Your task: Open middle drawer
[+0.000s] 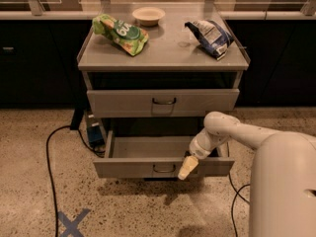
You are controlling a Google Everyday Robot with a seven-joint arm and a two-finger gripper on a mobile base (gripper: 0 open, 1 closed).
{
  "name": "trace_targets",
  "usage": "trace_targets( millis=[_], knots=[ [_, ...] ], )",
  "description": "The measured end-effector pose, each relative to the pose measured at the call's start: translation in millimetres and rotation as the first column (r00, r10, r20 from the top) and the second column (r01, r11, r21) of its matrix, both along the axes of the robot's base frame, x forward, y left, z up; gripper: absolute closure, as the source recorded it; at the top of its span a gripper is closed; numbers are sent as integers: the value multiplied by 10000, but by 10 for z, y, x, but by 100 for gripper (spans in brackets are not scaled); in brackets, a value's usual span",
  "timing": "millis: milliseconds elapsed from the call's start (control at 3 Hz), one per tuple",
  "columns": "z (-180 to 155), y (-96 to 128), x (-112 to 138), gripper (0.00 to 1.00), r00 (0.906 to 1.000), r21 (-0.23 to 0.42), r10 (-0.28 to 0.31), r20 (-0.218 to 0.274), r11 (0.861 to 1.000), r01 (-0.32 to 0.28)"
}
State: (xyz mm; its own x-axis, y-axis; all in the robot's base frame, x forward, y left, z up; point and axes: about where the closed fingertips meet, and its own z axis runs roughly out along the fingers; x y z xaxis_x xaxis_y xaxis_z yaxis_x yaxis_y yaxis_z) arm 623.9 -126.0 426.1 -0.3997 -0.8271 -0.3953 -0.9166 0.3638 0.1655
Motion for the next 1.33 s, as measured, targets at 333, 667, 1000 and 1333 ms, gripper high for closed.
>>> trace_targets(
  millis=[333, 667, 1000, 1333],
  knots=[
    [-29, -100, -299, 0, 9977, -46, 667, -127, 9978, -667],
    [45, -214, -740, 0, 9864, 56, 1607, -355, 9870, -1606],
    [56, -288, -915, 0, 9795, 242, 1913, -638, 9815, -1901],
    [56, -287, -915, 0, 9794, 243, 1913, -639, 9815, -1901]
  ],
)
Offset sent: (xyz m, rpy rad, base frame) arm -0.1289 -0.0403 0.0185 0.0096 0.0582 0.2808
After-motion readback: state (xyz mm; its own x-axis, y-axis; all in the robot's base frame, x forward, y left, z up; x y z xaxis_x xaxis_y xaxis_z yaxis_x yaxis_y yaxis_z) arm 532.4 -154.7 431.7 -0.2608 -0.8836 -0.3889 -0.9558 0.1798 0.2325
